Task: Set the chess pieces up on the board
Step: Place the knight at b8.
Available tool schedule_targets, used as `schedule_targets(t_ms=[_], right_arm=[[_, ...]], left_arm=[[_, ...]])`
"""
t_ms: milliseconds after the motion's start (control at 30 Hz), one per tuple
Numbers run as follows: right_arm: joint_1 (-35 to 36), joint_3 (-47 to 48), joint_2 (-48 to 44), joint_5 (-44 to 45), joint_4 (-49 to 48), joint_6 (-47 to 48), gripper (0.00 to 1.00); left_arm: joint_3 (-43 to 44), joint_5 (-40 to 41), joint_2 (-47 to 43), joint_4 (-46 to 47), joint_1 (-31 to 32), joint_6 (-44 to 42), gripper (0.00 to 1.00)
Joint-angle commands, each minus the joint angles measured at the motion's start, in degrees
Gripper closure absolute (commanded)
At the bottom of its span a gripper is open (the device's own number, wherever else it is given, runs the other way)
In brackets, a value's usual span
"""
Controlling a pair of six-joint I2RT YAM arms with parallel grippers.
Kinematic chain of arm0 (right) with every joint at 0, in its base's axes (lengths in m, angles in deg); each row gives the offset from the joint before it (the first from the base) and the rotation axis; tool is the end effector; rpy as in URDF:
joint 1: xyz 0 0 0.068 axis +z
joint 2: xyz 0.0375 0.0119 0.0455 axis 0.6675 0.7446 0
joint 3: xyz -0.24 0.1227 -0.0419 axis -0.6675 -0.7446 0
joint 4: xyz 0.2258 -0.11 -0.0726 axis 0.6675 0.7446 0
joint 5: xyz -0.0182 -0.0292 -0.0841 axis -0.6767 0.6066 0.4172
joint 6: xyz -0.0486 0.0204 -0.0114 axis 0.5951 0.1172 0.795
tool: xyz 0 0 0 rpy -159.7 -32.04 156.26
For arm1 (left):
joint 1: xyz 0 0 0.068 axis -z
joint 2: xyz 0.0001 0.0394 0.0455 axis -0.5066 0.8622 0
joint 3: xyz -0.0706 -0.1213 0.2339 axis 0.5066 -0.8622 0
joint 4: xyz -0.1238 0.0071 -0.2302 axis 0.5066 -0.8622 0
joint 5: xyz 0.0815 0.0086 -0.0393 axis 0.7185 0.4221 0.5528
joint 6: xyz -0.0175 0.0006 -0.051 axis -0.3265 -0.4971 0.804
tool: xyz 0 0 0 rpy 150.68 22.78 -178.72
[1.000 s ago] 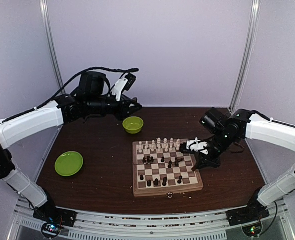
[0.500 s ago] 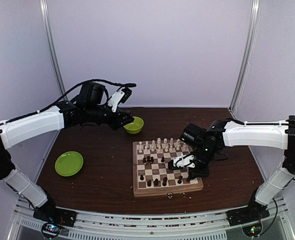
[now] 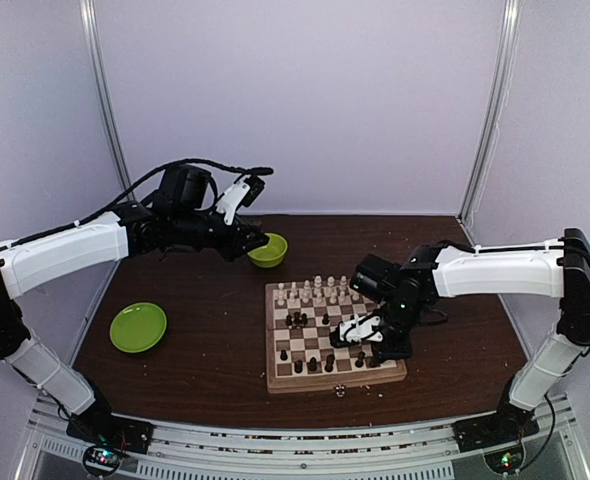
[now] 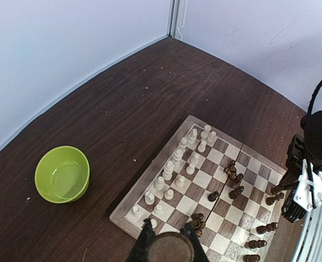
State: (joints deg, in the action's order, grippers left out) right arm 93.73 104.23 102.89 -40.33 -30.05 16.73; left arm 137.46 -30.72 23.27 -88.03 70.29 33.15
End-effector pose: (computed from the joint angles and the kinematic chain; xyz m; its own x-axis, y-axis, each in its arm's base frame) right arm 0.1756 0.2349 0.2018 -0.0645 -0.9762 -0.2070 -0.9944 0.0455 0.0954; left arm 0.2595 -0.2288 0.3223 -0.4601 0.2659 -0.8471 0.7544 0.6202 -0.2151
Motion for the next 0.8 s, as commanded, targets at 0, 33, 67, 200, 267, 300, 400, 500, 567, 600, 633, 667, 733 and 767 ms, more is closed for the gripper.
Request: schedule_targets(t_ms=[0, 33, 67, 200, 267, 300, 400, 500, 567, 600, 633, 667, 733, 767], right_arm=[[0.59, 1.64, 1.43, 1.90, -0.43, -0.61, 0.96], [0.61, 1.69, 1.65, 2.21, -0.44, -0.67, 0.95], [0.69, 1.73, 1.80, 2.47, -0.44, -0.66, 0.95], [0.79, 1.76, 1.66, 3.15, -0.36, -0.86, 0.89], [0.80, 1.73, 1.33, 3.35, -0.27, -0.86, 0.85], [0.79, 1.74, 1.09, 3.48, -0.14, -0.88, 0.83], [0.79, 1.81, -0.08, 3.24, 0.21, -0.93, 0.80], [0.77, 1.92, -2.94, 2.83, 0.60, -1.40, 0.72], [0.70, 1.93, -5.92, 2.39, 1.29, -0.83, 0.67], [0.60, 2.20, -7.27, 2.24, 2.11, -0.51, 0.66], [0.39, 2.83, -8.64, 1.95, 3.06, -0.07, 0.65], [0.09, 3.64, -9.80, 1.60, 4.04, 0.38, 0.64], [-0.55, 5.77, -12.19, 0.67, 6.06, 1.32, 0.65], [-0.94, 7.03, -13.32, 0.27, 6.54, 1.68, 0.65]], left_arm=[[0.72, -1.22, -0.85, 1.30, -0.13, -0.78, 0.94], [0.72, -1.35, -0.90, 1.29, -0.13, -0.80, 0.94], [0.72, -1.45, -0.86, 1.29, -0.13, -0.81, 0.94], [0.81, -1.84, -0.78, 1.31, -0.12, -0.81, 0.94], [0.85, -2.00, -0.77, 1.21, -0.11, -0.77, 0.94], [0.86, -2.05, -0.73, 1.16, -0.13, -0.75, 0.94], [1.02, -2.64, -0.33, 0.90, -0.13, -0.80, 0.94], [2.36, -4.95, 1.07, -0.65, -0.13, -1.41, 0.94], [3.49, -7.42, 2.48, -2.21, -0.12, -1.81, 0.94], [4.22, -8.60, 3.20, -3.17, -0.12, -1.92, 0.94], [4.88, -10.62, 4.17, -3.91, -0.06, -2.05, 0.94], [5.69, -12.30, 5.16, -5.02, -0.10, -2.27, 0.94], [7.71, -16.61, 8.02, -7.72, -0.04, -2.71, 0.94], [8.68, -18.90, 9.24, -8.85, -0.04, -2.84, 0.94]])
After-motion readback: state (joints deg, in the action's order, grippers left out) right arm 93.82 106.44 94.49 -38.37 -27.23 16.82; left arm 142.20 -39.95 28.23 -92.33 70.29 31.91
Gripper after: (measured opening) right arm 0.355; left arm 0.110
